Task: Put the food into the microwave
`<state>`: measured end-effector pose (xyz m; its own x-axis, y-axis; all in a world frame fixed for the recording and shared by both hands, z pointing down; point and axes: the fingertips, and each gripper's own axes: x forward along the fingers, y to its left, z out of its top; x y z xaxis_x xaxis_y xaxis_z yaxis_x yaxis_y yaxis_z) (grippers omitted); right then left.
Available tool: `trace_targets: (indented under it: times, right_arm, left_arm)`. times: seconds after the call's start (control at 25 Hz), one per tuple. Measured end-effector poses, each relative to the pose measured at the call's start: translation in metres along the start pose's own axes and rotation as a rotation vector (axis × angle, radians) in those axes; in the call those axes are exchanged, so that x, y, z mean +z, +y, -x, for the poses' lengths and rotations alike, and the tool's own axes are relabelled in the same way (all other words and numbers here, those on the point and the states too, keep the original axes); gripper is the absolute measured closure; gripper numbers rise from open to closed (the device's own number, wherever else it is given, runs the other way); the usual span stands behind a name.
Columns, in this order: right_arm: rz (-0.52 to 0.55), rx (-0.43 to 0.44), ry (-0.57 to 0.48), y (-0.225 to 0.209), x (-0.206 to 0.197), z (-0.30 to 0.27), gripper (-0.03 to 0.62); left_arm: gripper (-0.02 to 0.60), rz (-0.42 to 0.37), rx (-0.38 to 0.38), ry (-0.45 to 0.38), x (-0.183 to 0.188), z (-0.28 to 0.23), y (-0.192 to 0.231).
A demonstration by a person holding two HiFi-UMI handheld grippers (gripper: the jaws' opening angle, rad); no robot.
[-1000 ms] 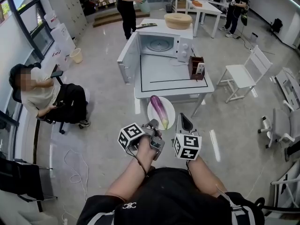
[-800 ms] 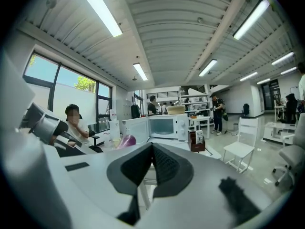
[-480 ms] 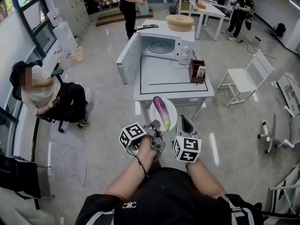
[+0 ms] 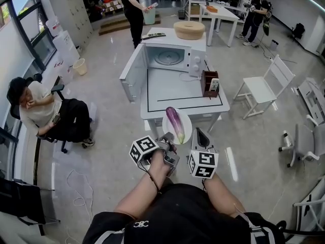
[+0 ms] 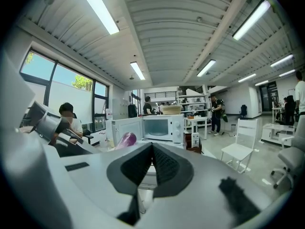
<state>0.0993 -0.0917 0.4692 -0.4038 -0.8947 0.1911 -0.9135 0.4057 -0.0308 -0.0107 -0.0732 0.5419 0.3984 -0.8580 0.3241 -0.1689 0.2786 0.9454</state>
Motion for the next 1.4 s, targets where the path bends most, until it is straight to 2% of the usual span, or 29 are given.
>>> trace_targets:
  times: [0.44,0.88,1.4]
  right_arm:
    - [0.014,0.014,0.012,-0.001,-0.002,-0.034,0.586]
    - [0.012,-0.008,0.017,-0.025,0.009,-0.079,0.586]
    - [0.016,-0.044,0.016,-0.052,0.041,-0.17,0.586]
  left_arm:
    - [0.557,0.008,0.006,0.018,0.016,-0.033,0.0]
    - [0.557,0.012,0.004,0.044,0.039,-0.08,-0.018]
    - [0.557,0.007,-0.024,0.046,0.108,-0.158,-0.061]
